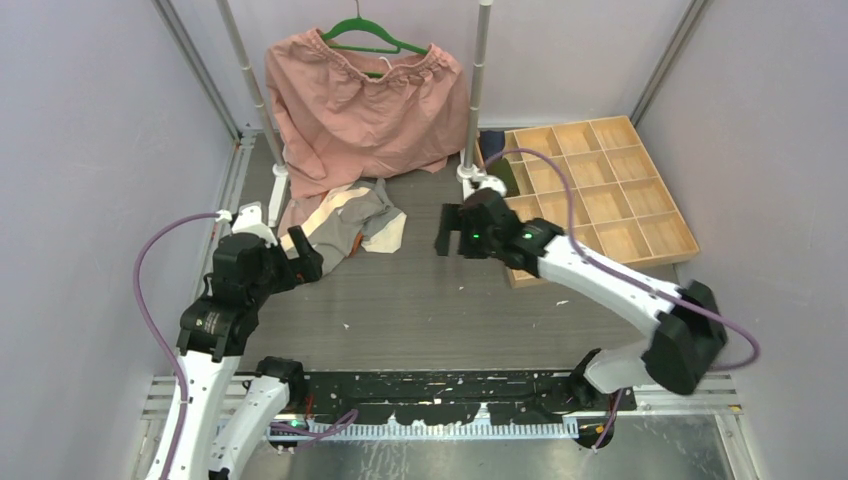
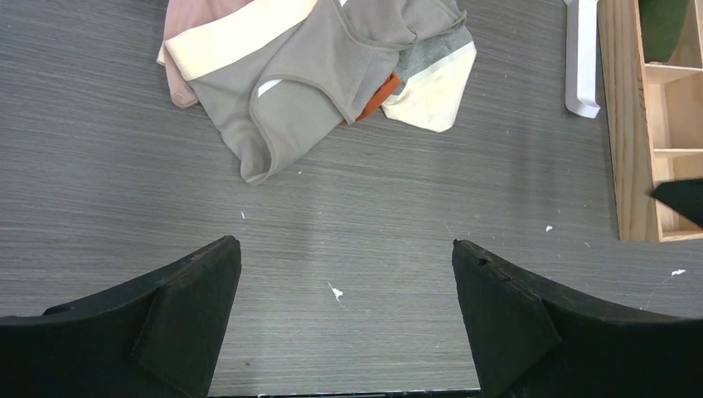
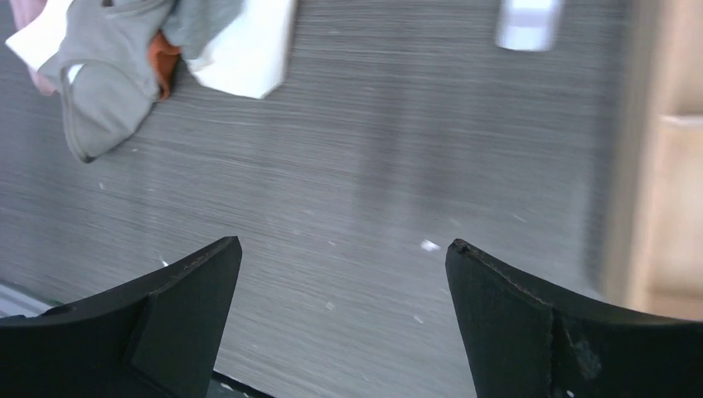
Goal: Roll the underwear
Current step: Move the underwear to the center of the board, then pick up the underwear from the center of the board.
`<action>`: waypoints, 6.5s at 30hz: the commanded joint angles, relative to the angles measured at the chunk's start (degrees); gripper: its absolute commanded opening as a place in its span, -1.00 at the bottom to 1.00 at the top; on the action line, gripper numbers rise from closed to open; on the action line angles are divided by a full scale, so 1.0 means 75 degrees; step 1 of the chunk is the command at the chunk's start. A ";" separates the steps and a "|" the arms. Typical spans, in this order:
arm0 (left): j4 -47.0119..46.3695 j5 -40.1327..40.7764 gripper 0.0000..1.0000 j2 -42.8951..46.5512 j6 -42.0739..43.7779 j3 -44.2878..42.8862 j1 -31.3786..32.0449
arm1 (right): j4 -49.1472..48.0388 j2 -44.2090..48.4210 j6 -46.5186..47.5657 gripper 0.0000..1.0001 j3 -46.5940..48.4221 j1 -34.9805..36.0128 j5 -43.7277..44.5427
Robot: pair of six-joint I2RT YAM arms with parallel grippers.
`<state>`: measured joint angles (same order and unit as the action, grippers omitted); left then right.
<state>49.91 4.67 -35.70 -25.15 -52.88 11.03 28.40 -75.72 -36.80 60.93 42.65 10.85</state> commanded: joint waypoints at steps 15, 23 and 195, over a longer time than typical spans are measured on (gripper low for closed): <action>-0.0350 -0.0130 0.99 0.0058 0.0007 -0.0039 0.0018 | -0.3160 -0.6126 -0.0636 0.86 0.4269 0.1192 -0.0271; -0.0219 -0.0024 0.99 0.0038 0.0199 -0.0142 0.0018 | -0.2661 -0.7533 -0.0506 0.57 0.5887 0.1190 -0.0551; 0.0611 0.1101 -0.99 -0.1743 0.1243 -0.6243 0.2432 | -0.7657 -0.0363 0.2722 0.88 -0.0781 0.2225 -0.3463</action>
<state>58.41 14.22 -48.31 -17.04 -99.44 29.15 -22.63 -78.24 -21.82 54.74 56.58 -18.98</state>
